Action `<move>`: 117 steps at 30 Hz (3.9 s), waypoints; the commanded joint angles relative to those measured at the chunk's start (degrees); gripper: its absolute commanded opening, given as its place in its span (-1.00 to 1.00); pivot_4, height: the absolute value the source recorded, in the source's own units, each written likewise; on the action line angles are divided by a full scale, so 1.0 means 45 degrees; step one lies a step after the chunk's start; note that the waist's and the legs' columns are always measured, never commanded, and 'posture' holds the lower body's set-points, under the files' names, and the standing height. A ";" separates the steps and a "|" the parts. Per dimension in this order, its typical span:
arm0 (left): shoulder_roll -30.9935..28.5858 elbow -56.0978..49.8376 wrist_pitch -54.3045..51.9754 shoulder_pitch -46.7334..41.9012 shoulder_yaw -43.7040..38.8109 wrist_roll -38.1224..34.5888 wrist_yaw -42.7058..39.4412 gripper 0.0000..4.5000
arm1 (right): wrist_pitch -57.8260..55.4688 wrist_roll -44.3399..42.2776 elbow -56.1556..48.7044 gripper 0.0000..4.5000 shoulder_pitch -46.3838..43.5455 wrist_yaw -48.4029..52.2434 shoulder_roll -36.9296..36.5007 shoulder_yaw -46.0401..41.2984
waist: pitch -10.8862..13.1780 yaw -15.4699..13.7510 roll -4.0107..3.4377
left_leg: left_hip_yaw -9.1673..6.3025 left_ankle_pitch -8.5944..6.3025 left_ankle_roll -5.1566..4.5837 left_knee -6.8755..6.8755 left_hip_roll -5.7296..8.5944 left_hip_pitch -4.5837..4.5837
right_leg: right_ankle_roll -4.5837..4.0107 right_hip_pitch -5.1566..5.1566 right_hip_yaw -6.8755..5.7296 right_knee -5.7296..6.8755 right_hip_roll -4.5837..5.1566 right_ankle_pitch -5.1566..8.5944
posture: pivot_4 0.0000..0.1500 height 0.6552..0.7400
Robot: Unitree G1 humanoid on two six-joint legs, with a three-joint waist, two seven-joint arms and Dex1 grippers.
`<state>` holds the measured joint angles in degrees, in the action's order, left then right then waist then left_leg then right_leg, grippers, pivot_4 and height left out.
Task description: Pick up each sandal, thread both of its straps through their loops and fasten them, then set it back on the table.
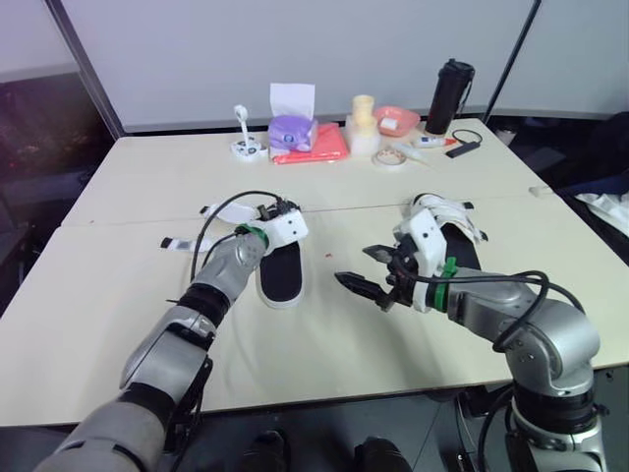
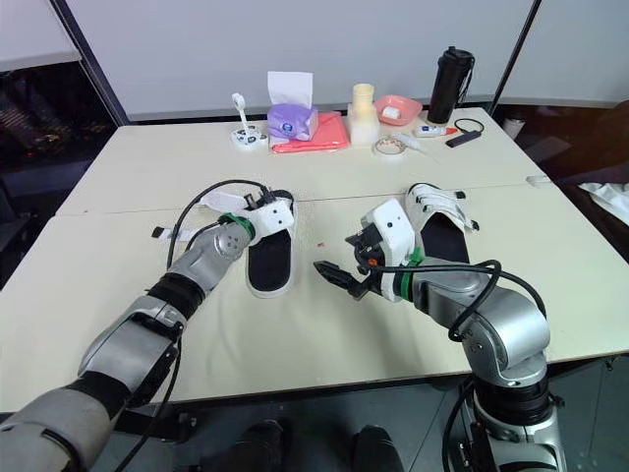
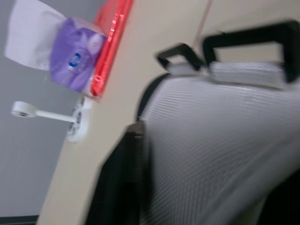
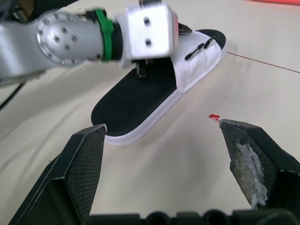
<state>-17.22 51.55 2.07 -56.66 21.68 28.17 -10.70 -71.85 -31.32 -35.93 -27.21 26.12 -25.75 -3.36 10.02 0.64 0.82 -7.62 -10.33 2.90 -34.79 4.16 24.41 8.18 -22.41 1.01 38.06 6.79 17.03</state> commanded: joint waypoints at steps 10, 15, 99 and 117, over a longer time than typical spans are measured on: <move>-0.0729 -0.0581 0.5760 -0.0126 -0.0266 -0.1400 -0.2229 -0.92 | 0.0241 -0.0433 -0.0524 0.87 -0.0110 -0.0306 -0.0563 -0.0440 | 0.0014 -0.0001 0.0018 | -0.0003 -0.0009 -0.0011 -0.0011 0.0003 0.0034 | 0.0001 -0.0019 -0.0003 -0.0017 0.0004 0.0000 | 1.00 1.00; -0.1438 -0.0444 1.0788 -0.0480 0.0012 -0.3033 -0.5729 -0.92 | 0.0458 -0.0622 -0.0412 0.87 -0.0148 0.0088 -0.1589 -0.1256 | 0.0022 0.0010 0.0024 | 0.0001 -0.0009 -0.0011 -0.0020 0.0002 0.0117 | -0.0004 -0.0096 -0.0001 -0.0016 0.0006 -0.0003 | 1.00 1.00; -0.4315 1.5211 0.9680 -0.3921 -1.1614 0.0124 -1.5834 1.00 | 0.8020 0.5343 0.4354 0.07 0.0112 0.0978 -0.1855 0.4031 | 0.0070 0.0464 0.0117 | -0.0003 -0.0021 -0.0037 -0.0076 0.0011 0.0120 | 0.0035 -0.0080 -0.0042 0.0039 0.0004 0.0013 | 1.00 1.00; -0.4572 1.5211 0.7268 -0.3923 -1.1026 0.0181 -1.7431 1.00 | 1.0737 0.5818 0.6725 -0.97 0.0761 0.2921 -0.0571 0.4887 | 0.0070 0.0463 0.0115 | -0.0003 -0.0021 -0.0036 -0.0076 0.0008 0.0108 | 0.0035 -0.0075 -0.0041 0.0047 0.0000 0.0012 | 1.00 1.00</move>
<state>-37.55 119.10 35.22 -73.78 -27.79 29.51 -88.44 -24.39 -5.13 -5.17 -24.75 37.57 -28.61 17.79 10.33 2.72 1.34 -7.63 -10.43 2.74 -35.12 4.20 24.89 8.33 -22.75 0.83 38.27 6.79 17.08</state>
